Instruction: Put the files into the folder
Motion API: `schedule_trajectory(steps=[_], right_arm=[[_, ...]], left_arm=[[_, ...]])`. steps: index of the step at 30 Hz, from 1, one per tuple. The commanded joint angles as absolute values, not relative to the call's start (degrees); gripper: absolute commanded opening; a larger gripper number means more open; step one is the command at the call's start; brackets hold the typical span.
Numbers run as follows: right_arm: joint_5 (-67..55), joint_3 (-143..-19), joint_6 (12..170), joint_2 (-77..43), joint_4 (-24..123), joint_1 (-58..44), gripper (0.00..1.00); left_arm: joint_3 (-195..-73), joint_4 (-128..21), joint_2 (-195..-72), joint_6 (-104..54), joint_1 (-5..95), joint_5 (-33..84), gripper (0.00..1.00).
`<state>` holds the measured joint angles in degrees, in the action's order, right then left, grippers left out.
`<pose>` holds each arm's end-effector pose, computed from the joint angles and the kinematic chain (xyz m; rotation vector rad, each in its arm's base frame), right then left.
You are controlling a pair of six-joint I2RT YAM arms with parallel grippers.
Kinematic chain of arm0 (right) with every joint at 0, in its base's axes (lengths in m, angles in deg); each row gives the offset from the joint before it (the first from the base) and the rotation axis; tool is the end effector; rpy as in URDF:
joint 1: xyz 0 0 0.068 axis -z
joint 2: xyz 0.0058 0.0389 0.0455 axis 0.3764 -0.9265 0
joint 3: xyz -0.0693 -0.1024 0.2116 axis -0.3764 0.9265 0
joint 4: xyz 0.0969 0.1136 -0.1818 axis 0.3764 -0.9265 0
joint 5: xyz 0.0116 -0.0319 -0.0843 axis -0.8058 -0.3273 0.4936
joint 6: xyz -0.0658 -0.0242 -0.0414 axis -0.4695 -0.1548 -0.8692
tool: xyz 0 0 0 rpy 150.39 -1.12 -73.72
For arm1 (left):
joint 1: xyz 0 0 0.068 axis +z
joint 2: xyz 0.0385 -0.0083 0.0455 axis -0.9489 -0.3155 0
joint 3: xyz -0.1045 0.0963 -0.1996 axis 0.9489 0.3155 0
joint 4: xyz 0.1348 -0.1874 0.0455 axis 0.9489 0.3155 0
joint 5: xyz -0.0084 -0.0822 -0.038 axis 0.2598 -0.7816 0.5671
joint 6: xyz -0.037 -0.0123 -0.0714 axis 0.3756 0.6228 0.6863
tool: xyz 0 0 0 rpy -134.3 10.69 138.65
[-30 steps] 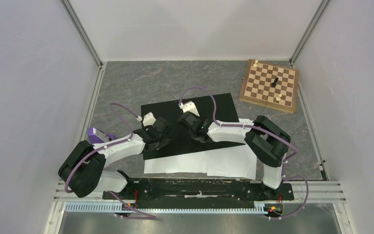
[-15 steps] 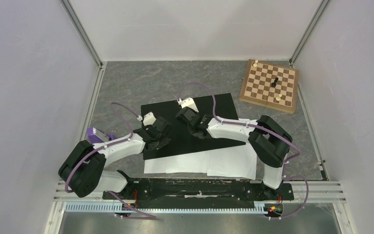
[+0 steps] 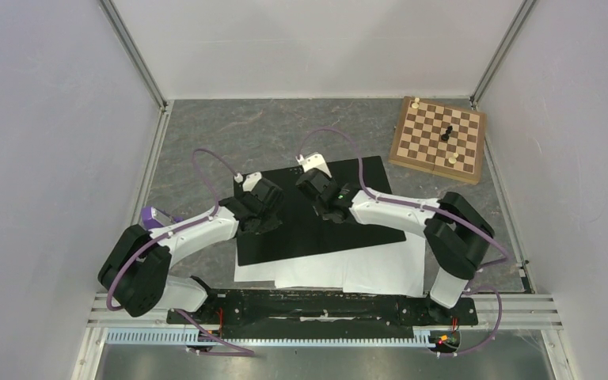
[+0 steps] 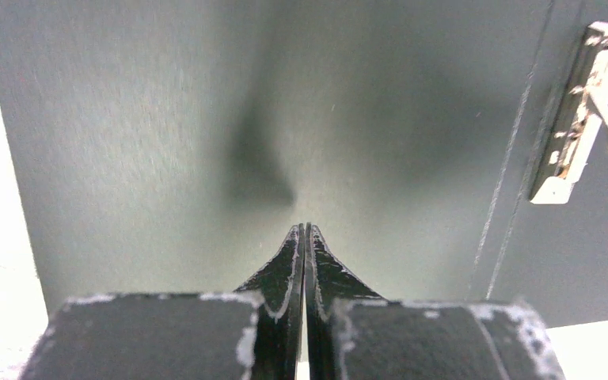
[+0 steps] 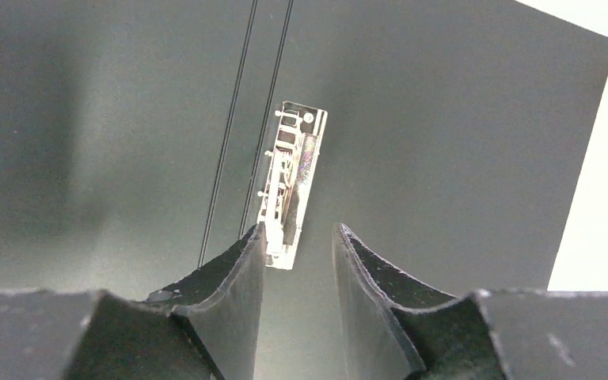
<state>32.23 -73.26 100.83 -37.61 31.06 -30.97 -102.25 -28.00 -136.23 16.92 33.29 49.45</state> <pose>0.2465 0.2686 0.1658 -0.5288 2.2701 -0.0721 0.2064 -0.1384 0.1336 -0.4308 2.5570 -0.2216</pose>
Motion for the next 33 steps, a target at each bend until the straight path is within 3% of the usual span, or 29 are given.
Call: schedule_trajectory(steps=[1,8,16,18,29,33], right_arm=[[30.6,-66.3,99.8,-30.7,33.6,-30.9,0.38],[27.5,-59.4,99.8,-26.2,39.5,-30.9,0.35],[28.5,-60.8,98.1,-21.5,40.8,-30.9,0.57],[29.4,-60.8,98.3,-20.2,40.1,-30.9,0.58],[22.4,-48.4,99.4,-16.9,45.1,-31.0,0.29],[21.3,-49.8,96.5,-19.6,46.1,-31.2,0.26]], left_arm=[[-107.1,-27.1,-136.3,10.3,33.6,47.2,0.02],[-110.4,-25.4,-136.1,8.3,33.6,47.2,0.02],[-111.2,-24.6,-135.7,8.0,33.6,46.4,0.02],[-111.2,-24.2,-135.0,7.9,33.6,46.4,0.02],[-111.3,-23.2,-131.6,7.8,33.6,46.2,0.02],[-111.4,-23.2,-131.5,8.0,33.6,46.0,0.02]])
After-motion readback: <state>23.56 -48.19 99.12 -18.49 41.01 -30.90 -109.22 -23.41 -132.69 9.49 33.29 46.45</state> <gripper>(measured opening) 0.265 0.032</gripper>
